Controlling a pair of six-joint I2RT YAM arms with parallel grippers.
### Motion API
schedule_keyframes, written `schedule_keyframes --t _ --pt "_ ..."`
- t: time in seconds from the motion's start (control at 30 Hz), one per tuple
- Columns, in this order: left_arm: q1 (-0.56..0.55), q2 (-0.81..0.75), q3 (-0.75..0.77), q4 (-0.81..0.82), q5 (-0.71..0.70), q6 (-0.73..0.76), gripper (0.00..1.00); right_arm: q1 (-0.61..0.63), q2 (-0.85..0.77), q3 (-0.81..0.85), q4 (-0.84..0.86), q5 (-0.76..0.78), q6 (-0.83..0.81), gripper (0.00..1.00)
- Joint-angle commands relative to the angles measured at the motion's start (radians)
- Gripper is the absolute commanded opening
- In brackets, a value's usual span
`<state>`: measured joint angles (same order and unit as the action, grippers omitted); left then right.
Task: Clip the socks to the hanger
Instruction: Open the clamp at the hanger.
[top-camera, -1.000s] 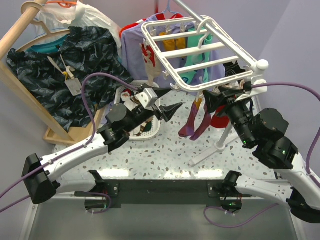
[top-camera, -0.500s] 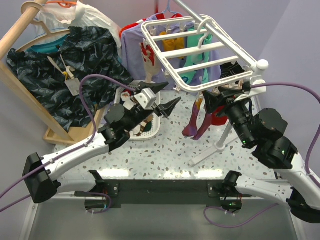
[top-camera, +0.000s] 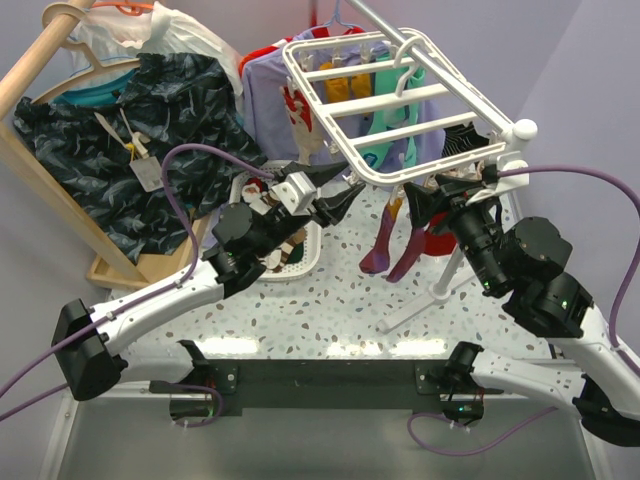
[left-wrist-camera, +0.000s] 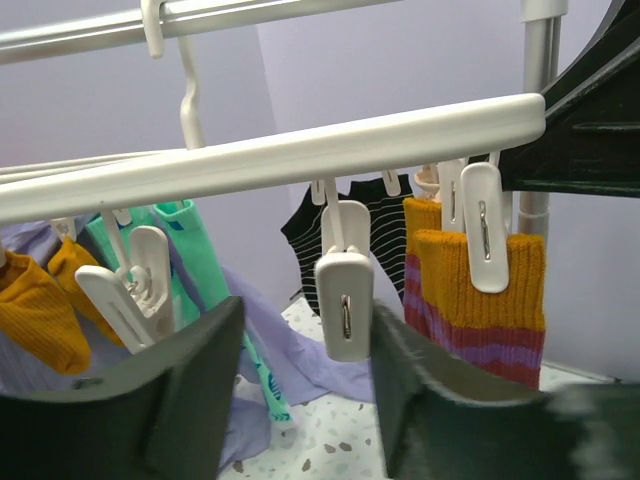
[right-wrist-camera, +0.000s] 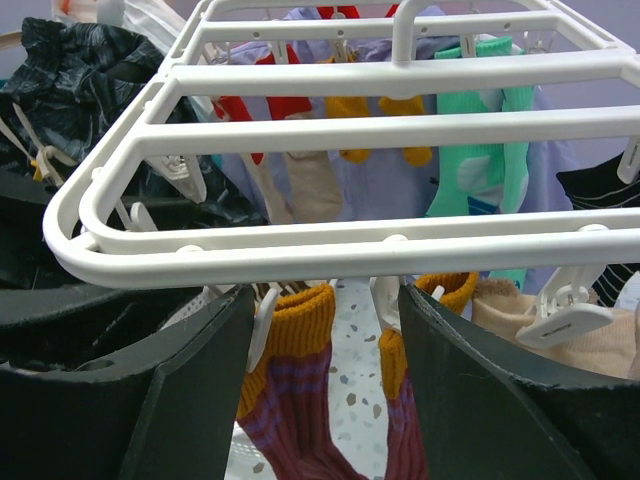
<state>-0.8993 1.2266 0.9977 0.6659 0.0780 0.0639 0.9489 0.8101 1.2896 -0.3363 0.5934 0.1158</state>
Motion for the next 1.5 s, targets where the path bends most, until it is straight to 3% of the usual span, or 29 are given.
schedule_keyframes --t 0.0,0.27,0.5,0.87,1.17,1.33,1.47 --pt "-0.006 0.002 0.044 0.054 -0.003 0.004 0.49 0.004 -0.006 -0.003 0.023 0.022 0.008 0.64" --pt "-0.007 -0.002 0.030 0.028 -0.009 -0.012 0.18 0.005 -0.014 -0.001 0.022 0.035 0.013 0.64" --pt "-0.036 -0.009 0.059 -0.040 -0.012 -0.019 0.02 0.004 -0.040 0.011 -0.026 0.034 0.030 0.64" --pt "-0.102 0.014 0.145 -0.205 -0.047 -0.032 0.00 0.004 -0.022 0.270 -0.354 -0.309 0.091 0.66" --pt "-0.154 0.065 0.245 -0.321 -0.098 -0.056 0.00 0.004 0.153 0.385 -0.415 -0.610 0.061 0.66" --pt "-0.181 0.060 0.259 -0.347 -0.113 -0.056 0.00 0.004 0.233 0.369 -0.360 -0.595 0.050 0.66" --pt "-0.188 0.042 0.246 -0.362 -0.129 -0.095 0.00 0.002 0.241 0.350 -0.317 -0.489 0.038 0.67"
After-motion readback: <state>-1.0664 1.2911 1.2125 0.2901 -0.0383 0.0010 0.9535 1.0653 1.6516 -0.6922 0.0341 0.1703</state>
